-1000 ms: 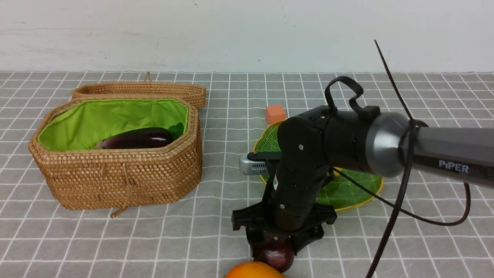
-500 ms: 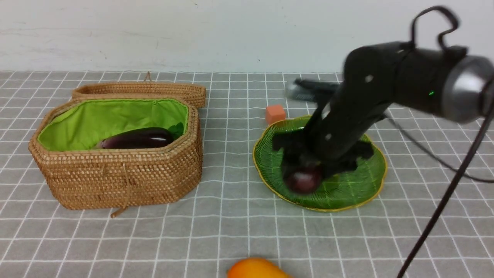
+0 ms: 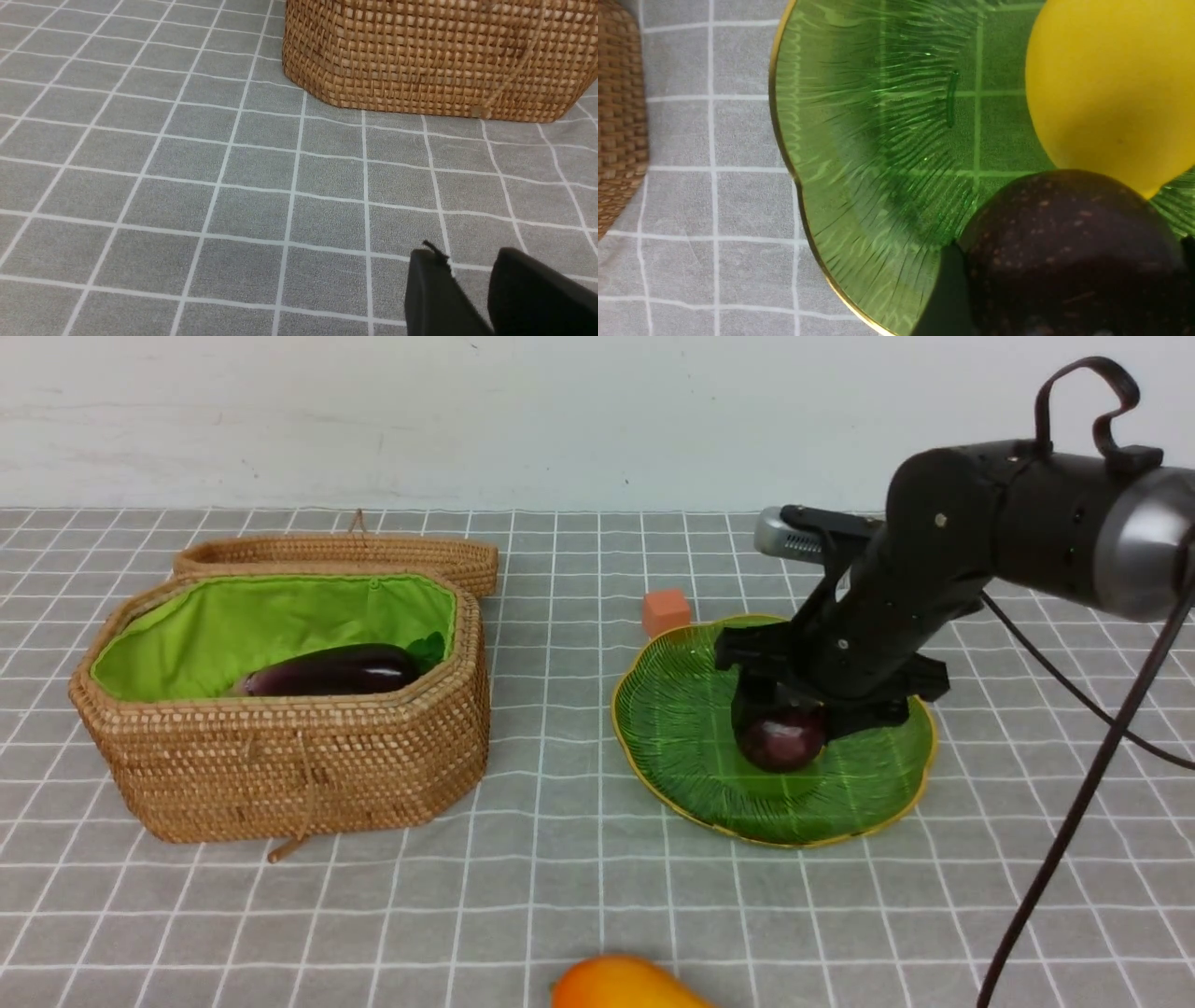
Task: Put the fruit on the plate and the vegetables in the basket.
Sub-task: Use the right arm to grab a mangosteen and put it into the right plate, then use the right arm to grab a mango and put it into the right plate
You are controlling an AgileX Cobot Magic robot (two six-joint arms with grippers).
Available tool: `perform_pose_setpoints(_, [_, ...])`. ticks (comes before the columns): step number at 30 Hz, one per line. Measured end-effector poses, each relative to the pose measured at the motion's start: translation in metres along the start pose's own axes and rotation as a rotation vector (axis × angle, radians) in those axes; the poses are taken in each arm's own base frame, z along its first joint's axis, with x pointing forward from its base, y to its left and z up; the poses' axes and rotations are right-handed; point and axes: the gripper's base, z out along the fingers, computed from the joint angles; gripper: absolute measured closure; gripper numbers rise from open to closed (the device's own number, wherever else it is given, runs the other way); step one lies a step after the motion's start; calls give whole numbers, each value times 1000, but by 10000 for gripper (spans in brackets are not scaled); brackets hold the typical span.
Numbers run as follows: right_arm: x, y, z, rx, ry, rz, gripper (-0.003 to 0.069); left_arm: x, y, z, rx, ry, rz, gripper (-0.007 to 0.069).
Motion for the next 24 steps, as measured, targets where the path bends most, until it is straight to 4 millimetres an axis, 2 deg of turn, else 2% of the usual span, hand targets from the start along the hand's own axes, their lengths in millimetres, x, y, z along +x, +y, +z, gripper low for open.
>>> perform_pose_setpoints(3, [2, -1, -1, 8, 21, 0, -10, 0, 0, 0, 0, 0, 0, 428])
perform_pose_setpoints(5, [3, -1, -5, 13, 32, -4, -17, 0, 0, 0, 0, 0, 0, 428])
perform_pose_setpoints(9, [6, 6, -30, 1, 10, -46, 20, 0, 0, 0, 0, 0, 0, 423])
perform_pose_setpoints(12, [17, 23, -49, -12, 19, -171, 59, 0, 0, 0, 0, 0, 0, 421])
perform_pose_setpoints(14, [40, 49, -64, -48, 43, -384, 90, 0, 0, 0, 0, 0, 0, 421])
perform_pose_setpoints(15, [45, 54, -66, -55, 49, -425, 95, 0, 0, 0, 0, 0, 0, 421])
perform_pose_setpoints(18, [97, 94, -62, -120, 128, -798, 112, 0, 0, 0, 0, 0, 0, 420])
perform_pose_setpoints(22, [128, 107, -46, -143, 184, -940, 112, 0, 0, 0, 0, 0, 0, 417])
perform_pose_setpoints(24, [143, 109, -28, -141, 214, -970, 93, 0, 0, 0, 0, 0, 0, 415])
